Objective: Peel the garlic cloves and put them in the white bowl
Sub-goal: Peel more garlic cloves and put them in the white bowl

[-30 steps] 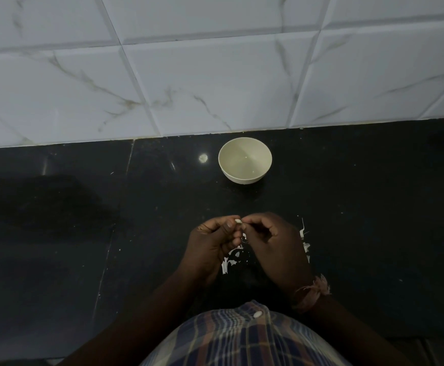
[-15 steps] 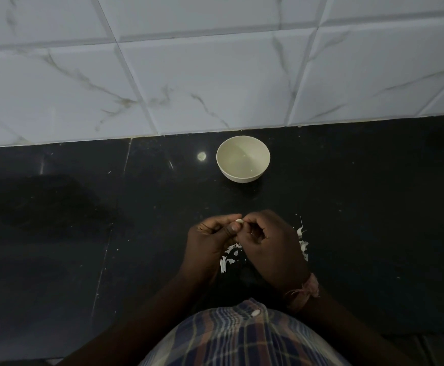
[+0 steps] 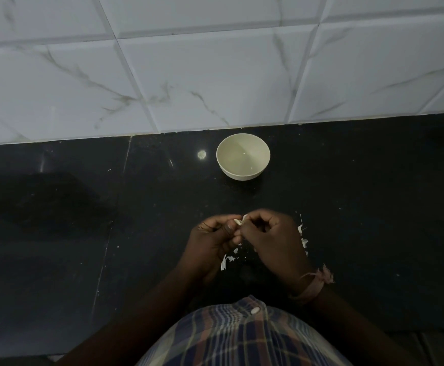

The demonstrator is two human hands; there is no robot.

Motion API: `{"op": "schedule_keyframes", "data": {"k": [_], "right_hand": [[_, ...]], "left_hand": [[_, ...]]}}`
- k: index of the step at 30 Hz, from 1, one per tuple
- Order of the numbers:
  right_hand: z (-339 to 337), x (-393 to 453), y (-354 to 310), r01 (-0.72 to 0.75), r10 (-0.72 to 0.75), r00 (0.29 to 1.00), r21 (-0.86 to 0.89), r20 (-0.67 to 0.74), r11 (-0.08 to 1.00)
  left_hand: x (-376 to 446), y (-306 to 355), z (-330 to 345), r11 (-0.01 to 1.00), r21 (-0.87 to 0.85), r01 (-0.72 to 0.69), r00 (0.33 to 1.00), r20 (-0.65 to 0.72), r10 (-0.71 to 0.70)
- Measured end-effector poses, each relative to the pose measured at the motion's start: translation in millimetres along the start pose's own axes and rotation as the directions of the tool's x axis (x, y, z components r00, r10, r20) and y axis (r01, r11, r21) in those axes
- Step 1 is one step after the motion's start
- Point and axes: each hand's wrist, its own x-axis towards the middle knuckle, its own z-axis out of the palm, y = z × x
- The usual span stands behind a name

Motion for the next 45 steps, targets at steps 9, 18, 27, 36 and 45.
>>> {"op": "schedule_keyframes", "data": {"k": [9, 18, 27, 36, 45], "right_hand": [[5, -2, 8, -0.220, 0.224, 0.975, 0.230, 0.009, 0.948], [5, 3, 12, -0.143, 0.153, 0.987, 0.181, -0.047, 0.973], [2, 3, 29, -0.039, 0.024, 0.998, -0.273, -0.057, 0.961], [4, 5, 30, 0.165, -0.159, 0.986, -0.355, 0.049, 0.920], [7, 1, 33, 0.090, -0.086, 0.995, -0.082, 0.051, 0.993]], "left_hand": [[1, -5, -8, 0.991, -0.071, 0.113, 0.992, 0.070, -0.108], [0, 0, -4, 0.994, -0.053, 0.093, 0.991, 0.106, -0.087], [-1, 4, -3, 0.986, -0.138, 0.098, 0.994, 0.050, -0.092], [4, -1, -7, 0.990, -0.126, 0.067, 0.995, -0.066, -0.076], [3, 4, -10, 0.989, -0.093, 0.115, 0.993, -0.014, -0.117]]}}
